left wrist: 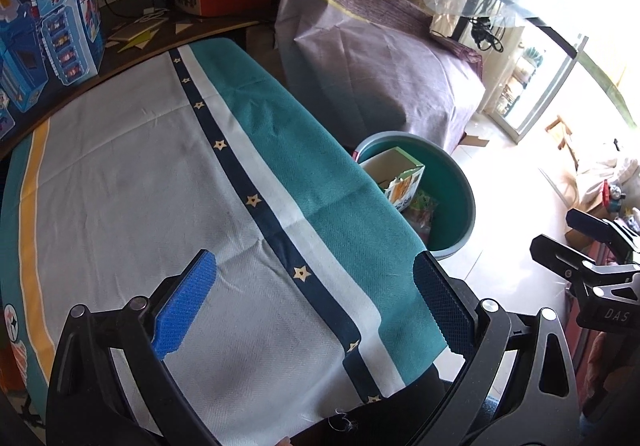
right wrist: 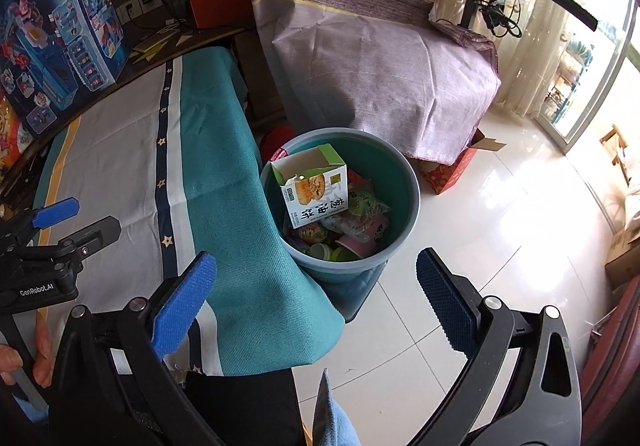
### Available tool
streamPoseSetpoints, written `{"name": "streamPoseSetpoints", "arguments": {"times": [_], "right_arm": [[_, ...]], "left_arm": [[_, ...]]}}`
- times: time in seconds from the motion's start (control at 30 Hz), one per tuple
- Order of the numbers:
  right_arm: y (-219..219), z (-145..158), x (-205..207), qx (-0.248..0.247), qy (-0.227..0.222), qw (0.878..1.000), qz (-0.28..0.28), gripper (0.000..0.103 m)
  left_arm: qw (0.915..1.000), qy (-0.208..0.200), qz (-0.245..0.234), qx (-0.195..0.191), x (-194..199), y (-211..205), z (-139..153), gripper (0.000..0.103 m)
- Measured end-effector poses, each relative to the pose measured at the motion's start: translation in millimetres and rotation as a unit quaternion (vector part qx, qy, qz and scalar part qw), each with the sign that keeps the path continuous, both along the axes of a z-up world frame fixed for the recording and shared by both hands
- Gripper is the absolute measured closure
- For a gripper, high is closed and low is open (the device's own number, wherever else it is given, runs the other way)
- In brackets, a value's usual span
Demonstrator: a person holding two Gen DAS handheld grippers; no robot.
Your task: Collect trash
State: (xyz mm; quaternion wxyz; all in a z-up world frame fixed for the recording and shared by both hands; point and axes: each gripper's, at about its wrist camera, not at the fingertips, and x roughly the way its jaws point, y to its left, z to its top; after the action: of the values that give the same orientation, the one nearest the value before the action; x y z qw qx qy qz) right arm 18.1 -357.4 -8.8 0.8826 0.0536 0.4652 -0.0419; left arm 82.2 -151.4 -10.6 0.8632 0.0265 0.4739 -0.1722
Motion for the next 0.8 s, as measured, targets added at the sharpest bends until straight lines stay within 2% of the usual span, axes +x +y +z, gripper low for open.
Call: {"name": "streamPoseSetpoints", "arguments": {"times": [0.4, 0.8], "right_arm": [[11.0, -12.0, -0.8, -0.006, 0.016, 1.000, 0.004, 0.007], [16.7, -25.4, 5.3, -0.002, 0.030, 0.999, 0.012, 0.007]], "left_arm": [[0.9995, -0.006, 0.029, 0.000, -7.4, 24.3, 0.8, 0.004], [0.9990, 0.008, 0.045, 0.001, -1.0, 31.7, -10.9, 0.004]]}}
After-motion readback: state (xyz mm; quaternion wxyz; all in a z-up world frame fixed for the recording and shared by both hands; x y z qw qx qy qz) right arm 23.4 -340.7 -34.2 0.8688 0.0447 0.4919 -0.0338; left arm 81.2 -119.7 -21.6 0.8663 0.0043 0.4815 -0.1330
